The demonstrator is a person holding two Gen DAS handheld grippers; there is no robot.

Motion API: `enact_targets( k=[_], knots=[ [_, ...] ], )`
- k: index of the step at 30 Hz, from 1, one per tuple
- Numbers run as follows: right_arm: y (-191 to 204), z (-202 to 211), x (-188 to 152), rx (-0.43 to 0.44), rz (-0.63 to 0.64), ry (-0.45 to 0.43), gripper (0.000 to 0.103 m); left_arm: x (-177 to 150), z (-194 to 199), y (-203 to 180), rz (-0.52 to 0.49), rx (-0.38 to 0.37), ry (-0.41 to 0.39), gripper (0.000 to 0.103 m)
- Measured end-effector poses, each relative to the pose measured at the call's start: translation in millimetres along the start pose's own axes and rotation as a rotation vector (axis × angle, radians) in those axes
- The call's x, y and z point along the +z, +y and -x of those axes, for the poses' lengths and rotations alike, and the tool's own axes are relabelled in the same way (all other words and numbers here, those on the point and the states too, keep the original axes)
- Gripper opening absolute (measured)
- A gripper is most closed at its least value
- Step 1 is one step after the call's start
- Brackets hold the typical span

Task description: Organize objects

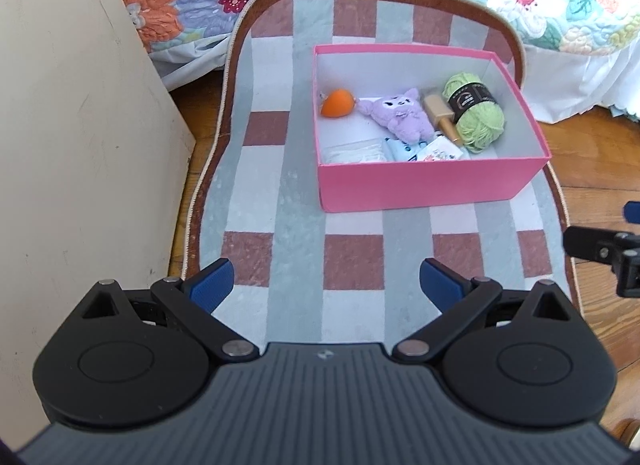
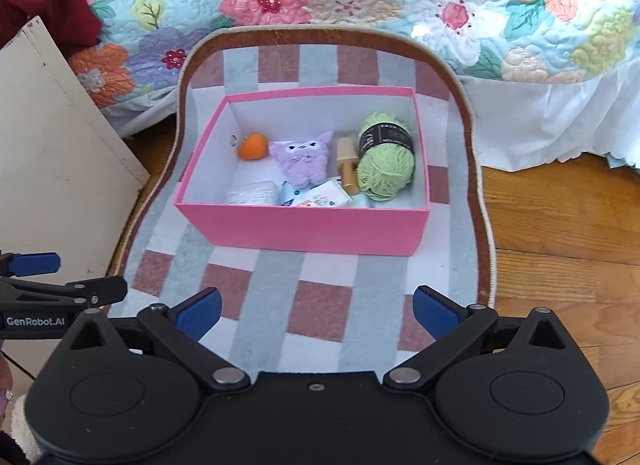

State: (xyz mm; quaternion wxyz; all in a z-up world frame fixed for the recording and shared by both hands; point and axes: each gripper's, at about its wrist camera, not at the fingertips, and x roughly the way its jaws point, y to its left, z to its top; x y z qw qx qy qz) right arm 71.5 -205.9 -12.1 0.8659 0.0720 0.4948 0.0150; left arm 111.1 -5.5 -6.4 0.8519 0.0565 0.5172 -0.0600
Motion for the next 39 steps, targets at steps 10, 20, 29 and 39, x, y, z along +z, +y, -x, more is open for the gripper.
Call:
enact_targets(
  k=[10,20,29,39],
  knots=[
    [-2.6,0.0,0.3,-0.047,0.013,0.002,0.103,1.3,-11.6,5.7,0.040,0.013,0.065,0.101],
    [-11.7,-0.1,-0.5,-0.072,-0.029,-0.006,0.103,1.4,-14.9,4.2,0.024,0.006,0.068,0.101],
    [-13.7,-2.4,-1.3,-0.076,-0.035,0.005,0.103,2.2,-17.5,3.7,0.027,0.000,0.087,0.101],
    [-9.6,-2.8,-4.7,-0.093,-0.019,0.028,0.103,0.5,-22.3,3.7,0.018,0.009,0.106,0.101]
  ],
)
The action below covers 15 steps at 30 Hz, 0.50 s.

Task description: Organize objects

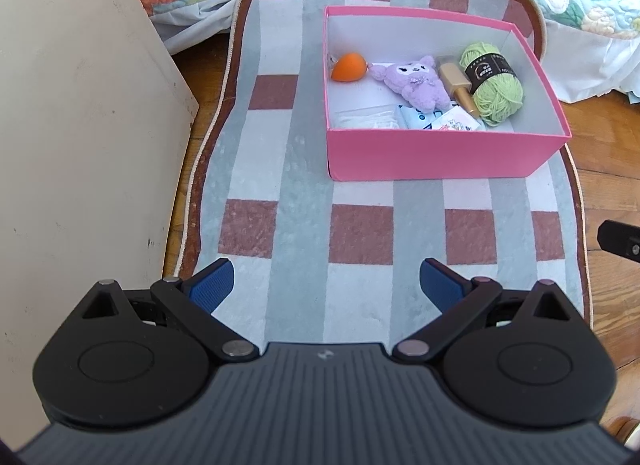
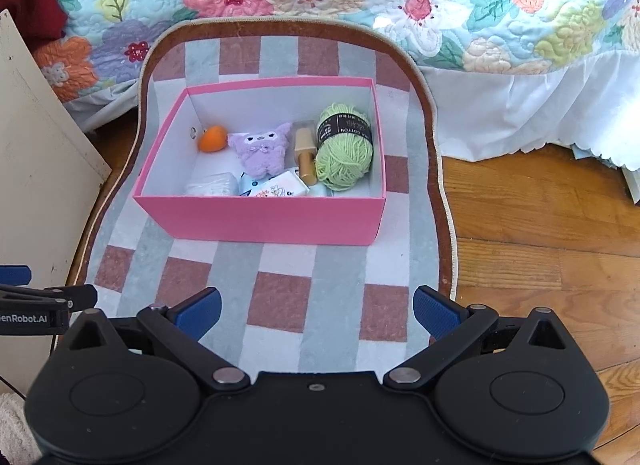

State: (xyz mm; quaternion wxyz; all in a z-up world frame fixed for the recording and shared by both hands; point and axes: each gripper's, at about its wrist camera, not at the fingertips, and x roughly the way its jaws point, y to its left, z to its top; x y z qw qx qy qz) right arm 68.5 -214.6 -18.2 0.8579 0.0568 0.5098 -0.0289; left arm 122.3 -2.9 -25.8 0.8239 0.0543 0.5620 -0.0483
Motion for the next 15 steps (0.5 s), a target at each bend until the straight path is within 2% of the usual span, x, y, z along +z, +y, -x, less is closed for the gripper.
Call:
enact_targets(
  k=[15],
  knots=[
    [1.8,-1.1,-1.7,-0.010,0.005,0.008,0.103,0.1,-4.2,0.9,0.006,0.022,0.028,0.101]
  ],
)
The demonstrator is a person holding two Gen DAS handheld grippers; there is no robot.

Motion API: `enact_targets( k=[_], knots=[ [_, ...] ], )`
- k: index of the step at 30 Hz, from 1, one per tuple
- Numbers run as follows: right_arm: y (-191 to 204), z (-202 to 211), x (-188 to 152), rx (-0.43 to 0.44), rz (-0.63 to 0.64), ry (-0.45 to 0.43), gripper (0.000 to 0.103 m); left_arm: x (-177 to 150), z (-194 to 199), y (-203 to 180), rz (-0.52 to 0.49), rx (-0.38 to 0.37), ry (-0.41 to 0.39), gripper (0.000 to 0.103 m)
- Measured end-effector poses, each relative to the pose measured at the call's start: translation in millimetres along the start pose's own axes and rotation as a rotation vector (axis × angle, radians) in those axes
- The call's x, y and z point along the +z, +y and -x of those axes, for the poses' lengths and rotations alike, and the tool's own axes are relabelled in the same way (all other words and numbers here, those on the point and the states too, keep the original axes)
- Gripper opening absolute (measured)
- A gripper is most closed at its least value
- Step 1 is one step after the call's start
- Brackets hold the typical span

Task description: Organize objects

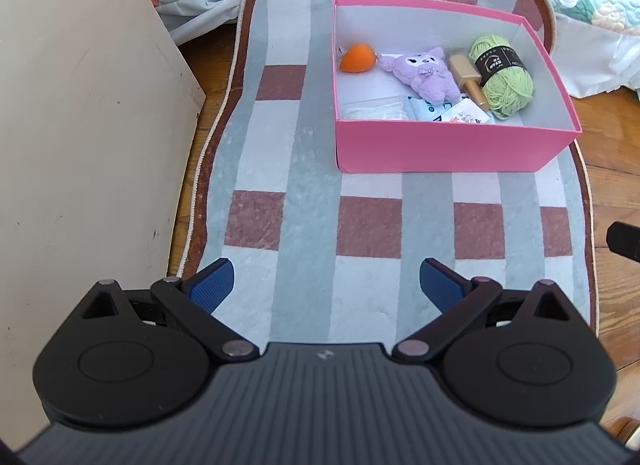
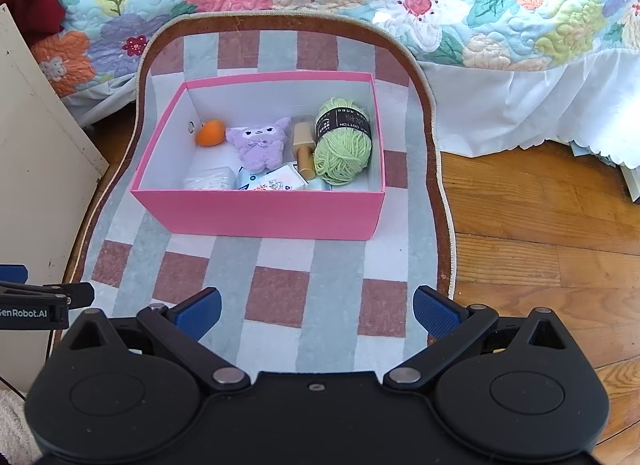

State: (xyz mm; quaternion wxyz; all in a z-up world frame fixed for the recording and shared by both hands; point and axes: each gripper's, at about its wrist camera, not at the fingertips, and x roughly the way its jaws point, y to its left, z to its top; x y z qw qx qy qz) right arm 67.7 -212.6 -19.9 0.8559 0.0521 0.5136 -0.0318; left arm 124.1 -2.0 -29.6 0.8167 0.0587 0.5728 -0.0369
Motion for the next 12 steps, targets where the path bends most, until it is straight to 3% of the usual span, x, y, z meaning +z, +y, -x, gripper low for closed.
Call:
enact_targets(
  k=[12],
  knots=[
    [-1.1,-2.1,-0.5,-0.007,0.004,0.006,0.103,0.4,-0.5,0.5,-0.010,-0.004,-0.001,0.101]
  ],
)
